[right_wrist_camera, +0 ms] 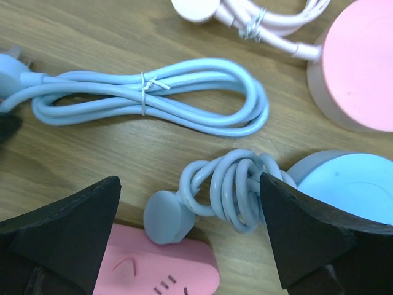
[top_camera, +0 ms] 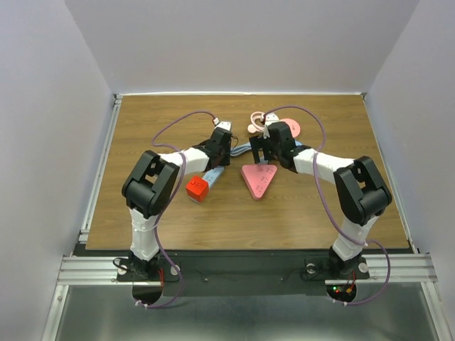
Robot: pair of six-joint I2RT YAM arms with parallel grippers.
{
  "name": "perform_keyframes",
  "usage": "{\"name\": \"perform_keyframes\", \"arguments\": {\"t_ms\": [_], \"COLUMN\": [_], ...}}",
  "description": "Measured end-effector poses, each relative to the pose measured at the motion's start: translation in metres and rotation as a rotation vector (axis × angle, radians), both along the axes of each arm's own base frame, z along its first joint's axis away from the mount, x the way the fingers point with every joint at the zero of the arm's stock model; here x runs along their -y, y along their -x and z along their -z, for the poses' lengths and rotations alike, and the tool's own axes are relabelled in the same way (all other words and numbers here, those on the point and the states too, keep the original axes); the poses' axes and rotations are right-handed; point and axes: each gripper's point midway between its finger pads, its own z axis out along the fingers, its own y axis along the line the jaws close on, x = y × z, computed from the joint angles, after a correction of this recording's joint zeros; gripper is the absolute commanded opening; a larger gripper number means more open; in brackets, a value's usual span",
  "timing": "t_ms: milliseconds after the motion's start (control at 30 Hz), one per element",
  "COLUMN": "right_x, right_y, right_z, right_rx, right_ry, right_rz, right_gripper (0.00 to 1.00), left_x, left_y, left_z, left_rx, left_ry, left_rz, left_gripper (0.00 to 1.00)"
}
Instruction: Insert the plug
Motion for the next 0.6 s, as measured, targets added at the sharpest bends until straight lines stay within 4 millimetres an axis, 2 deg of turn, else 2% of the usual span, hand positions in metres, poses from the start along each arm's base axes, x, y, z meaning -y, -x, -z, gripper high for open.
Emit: {"name": "perform_keyframes", "arguments": {"t_ms": [67, 100, 167, 267, 333, 467, 600], "right_x": [0.000, -0.001, -0.002, 0.000, 0.000, 0.013, 0.026], "right_y": [0.000, 0.000, -0.001, -0.001, -0.002, -0.008, -0.014], "right_z": [-0.014, -0.022, -0.044, -0.072, -0.082, -0.082, -0.076], "right_rx": [0.024, 0.038, 0.081, 0.134, 0.152, 0.146, 0.121], "right_ry": [-0.016, -0.025, -0.049, -0.076, -0.086, -0.090, -0.071], "right_rz": [0.001, 0.000, -0.003, -0.011, -0.019, -0.008, -0.007], "right_gripper": [1.00, 1.00, 1.00, 1.00, 1.00, 1.00, 1.00], "left_x": [0.003, 0.004, 0.003, 0.002, 0.001, -0.006, -0.030], "left_y": [-0.001, 0.000, 0.000, -0.001, -0.001, -0.005, -0.012], "left_z": [0.002, 0.002, 0.002, 0.002, 0.002, 0.002, 0.001], "left_rx": [0.002, 0.005, 0.012, 0.016, 0.017, 0.016, 0.017], "left_ry": [-0.009, -0.016, -0.032, -0.038, -0.041, -0.039, -0.033], "left_rz": [0.009, 0.015, 0.017, 0.013, 0.011, -0.014, -0.082], "left_gripper": [0.21, 0.11, 0.00, 0.00, 0.00, 0.00, 0.00]}}
